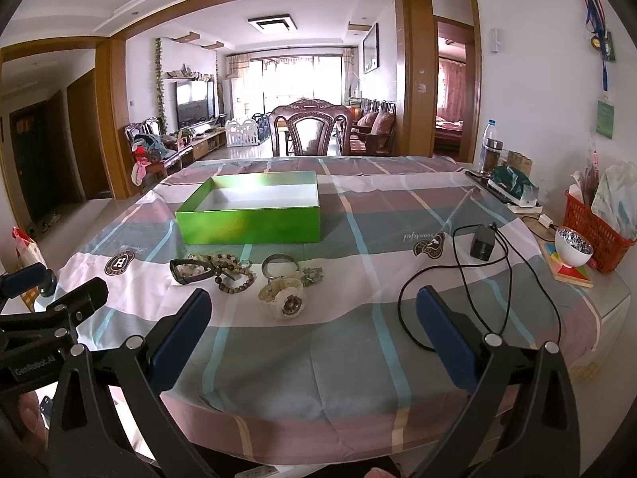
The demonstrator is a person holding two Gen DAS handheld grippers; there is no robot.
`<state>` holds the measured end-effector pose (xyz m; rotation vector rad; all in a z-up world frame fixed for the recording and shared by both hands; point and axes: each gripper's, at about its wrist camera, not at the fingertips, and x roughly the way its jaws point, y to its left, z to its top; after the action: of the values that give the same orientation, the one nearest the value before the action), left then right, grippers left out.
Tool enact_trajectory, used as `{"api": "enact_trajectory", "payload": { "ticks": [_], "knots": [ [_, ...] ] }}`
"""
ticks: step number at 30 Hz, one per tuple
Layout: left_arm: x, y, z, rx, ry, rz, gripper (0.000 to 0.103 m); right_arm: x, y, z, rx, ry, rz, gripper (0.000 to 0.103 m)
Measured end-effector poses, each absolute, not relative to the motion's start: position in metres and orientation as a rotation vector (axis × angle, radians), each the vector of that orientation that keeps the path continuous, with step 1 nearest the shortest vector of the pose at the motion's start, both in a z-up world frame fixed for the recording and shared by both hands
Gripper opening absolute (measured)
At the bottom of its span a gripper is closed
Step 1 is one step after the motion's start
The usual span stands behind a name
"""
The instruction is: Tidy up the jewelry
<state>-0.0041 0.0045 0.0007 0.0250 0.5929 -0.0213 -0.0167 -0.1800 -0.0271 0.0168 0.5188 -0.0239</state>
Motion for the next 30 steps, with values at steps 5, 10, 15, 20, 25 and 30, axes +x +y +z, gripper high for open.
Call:
{"api": "enact_trajectory", "payload": {
  "ticks": [5, 10, 15, 20, 25, 30],
  "knots": [
    [-0.0044, 0.0048, 0.0005, 0.024, 0.592, -0.024, 0.099, -0.0172, -0.1805, -0.0273, 0.018, 0.518, -0.024, 0.100],
    [-0.0046, 0.0044, 0.0007, 0.022, 0.591, -0.024, 0.099, -0.0169, -0.1813, -0.0274, 0.019, 0.517, -0.025, 0.100],
    [-0.0048, 0.0049, 0.0004, 0.021, 0.591, -0.023, 0.099, -0.0174, -0.1835, -0.0273, 0.017, 0.520, -0.024, 0.100],
    [-0.0046, 0.0051, 0.0004, 0.022, 0.592, -0.025, 0.099, -0.0166, -0.1823, -0.0278, 0.016, 0.521, -0.022, 0.100],
    [-0.0045, 0.0061, -0.0004, 0.021, 0.595, -0.025, 0.099, -0.0173, -0.1828, -0.0278, 0.016, 0.520, -0.024, 0.100],
    [-0.0047, 0.0055, -0.0006, 0.022, 0.595, -0.026, 0.099, -0.0165, -0.1819, -0.0280, 0.015, 0.521, -0.024, 0.100]
  ]
}}
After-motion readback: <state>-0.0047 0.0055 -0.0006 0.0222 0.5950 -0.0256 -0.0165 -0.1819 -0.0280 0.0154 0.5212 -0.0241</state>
